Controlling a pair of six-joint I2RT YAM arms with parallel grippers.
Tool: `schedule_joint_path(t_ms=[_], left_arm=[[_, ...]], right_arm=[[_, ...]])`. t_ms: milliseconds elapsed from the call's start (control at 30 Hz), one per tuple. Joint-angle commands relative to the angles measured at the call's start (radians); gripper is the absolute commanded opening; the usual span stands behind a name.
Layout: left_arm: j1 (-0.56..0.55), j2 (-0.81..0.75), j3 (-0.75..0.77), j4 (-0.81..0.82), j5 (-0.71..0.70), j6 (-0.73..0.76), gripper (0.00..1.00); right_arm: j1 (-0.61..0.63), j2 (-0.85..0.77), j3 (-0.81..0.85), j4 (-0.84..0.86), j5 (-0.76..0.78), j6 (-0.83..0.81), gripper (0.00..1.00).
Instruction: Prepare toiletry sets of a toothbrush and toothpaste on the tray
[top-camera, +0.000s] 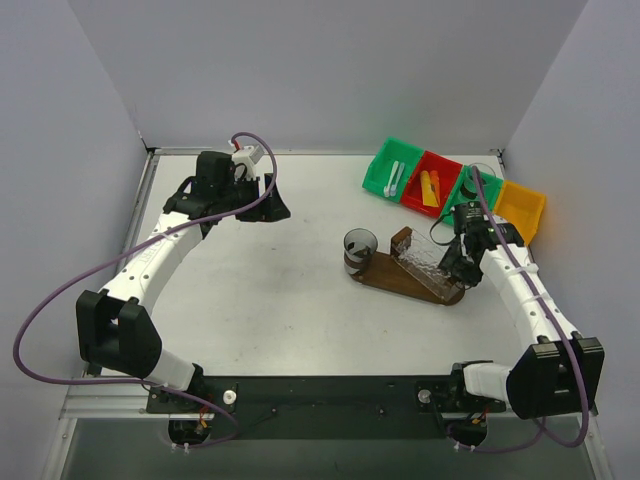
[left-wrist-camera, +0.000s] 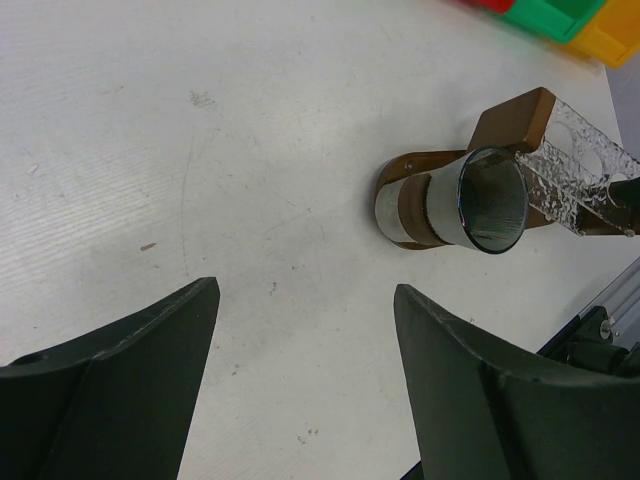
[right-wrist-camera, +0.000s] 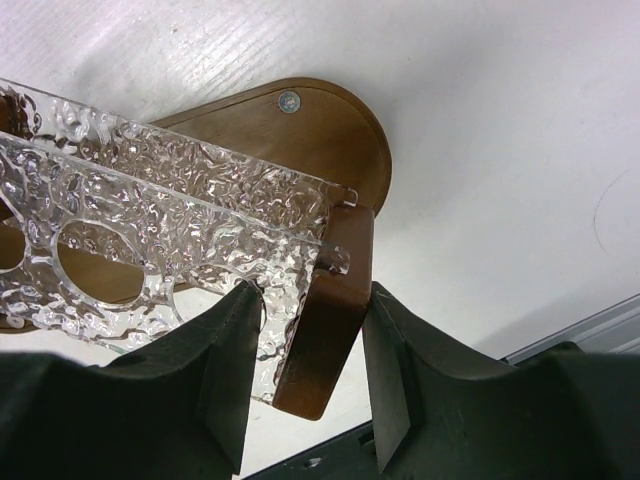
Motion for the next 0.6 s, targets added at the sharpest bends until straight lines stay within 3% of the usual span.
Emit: schedule_joint_path(t_ms=[0,200,567], left_arm=[[0.007,-0.038,0.018,0.034,0.004,-0.004,0.81],[0.007,-0.044,0.01,0.038,0.005,-0.008,0.81],[0.007,-0.061,-0.001,0.042,0.005,-0.012,0.81]], right_arm=[[-0.037,-0.027,-0.003,0.028,-0.087,-0.107,0.0],[-0.051,-0.009,-0.002,0.022,-0.178,-0.209,0.0],[-0.06,0.009,-0.006,0.013,-0.187,-0.327,0.0]])
